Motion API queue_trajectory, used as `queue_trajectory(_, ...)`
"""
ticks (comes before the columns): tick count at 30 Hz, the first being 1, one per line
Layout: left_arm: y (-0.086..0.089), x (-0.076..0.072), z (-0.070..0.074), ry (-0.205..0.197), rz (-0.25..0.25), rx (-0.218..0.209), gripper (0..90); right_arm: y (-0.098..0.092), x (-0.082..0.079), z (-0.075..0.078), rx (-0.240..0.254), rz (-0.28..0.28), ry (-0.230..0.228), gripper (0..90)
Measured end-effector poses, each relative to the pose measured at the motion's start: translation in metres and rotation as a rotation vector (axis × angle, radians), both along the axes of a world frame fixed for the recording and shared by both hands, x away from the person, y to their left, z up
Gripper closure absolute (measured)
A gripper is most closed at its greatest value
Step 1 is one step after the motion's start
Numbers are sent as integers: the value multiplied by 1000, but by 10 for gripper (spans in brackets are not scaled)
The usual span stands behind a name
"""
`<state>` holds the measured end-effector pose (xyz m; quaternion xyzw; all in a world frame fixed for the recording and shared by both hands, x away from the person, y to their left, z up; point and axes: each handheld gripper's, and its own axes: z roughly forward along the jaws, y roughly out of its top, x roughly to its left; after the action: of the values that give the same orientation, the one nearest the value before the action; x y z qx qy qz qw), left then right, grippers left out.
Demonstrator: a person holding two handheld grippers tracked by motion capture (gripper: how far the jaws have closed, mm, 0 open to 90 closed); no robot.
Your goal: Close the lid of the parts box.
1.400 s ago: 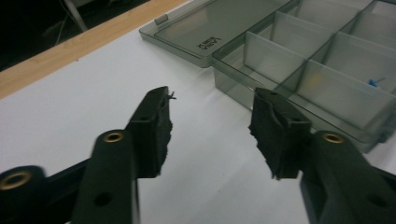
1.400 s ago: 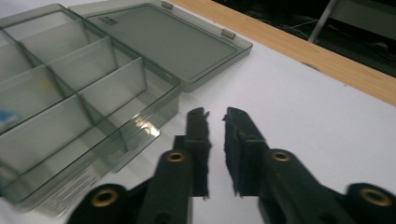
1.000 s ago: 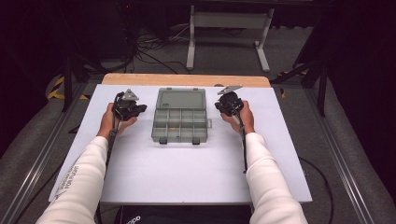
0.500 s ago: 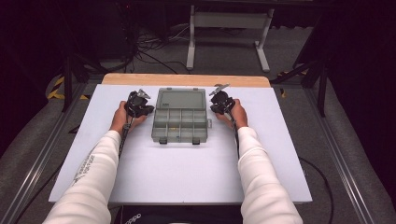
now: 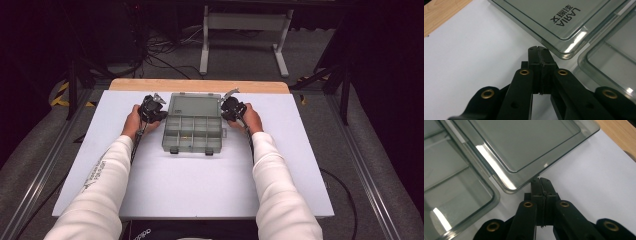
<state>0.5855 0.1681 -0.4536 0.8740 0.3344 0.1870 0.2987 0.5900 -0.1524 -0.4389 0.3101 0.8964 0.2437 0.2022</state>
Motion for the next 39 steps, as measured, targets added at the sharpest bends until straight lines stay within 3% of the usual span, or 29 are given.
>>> queue_trajectory(2, 1, 3, -1, 9, 14, -24, 892, 2, 1, -1, 0, -7, -8, 900)
queue_trajectory(7, -2, 9, 1, 15, 30, -12, 887, 2, 6, -2, 30, -22, -10, 900)
queue_trajectory(14, -2, 11, -1, 14, 62, -48, 895, 0, 12, -7, 119, -74, -38, 900)
queue_trajectory(17, -3, 12, -1, 19, 73, -50, 896, 3, 14, -7, 115, -96, -44, 900)
queue_trajectory(23, -8, 11, 0, -4, 83, -35, 897, 5, 14, -8, 126, -115, -65, 900)
queue_trajectory(26, -7, 11, 1, -4, 91, -47, 896, 6, 13, -8, 134, -125, -87, 900)
queue_trajectory(30, -3, 13, 2, -32, 104, -43, 897, 11, 12, -3, 134, -115, -118, 900)
queue_trajectory(31, -1, 14, 3, -35, 115, -70, 897, 13, 11, -1, 136, -107, -131, 900)
queue_trajectory(33, -2, 15, 7, -46, 106, -55, 894, 14, 12, -3, 117, -99, -125, 900)
queue_trajectory(39, -3, 16, 13, -72, 115, -69, 892, 11, 12, -1, 169, -115, -148, 900)
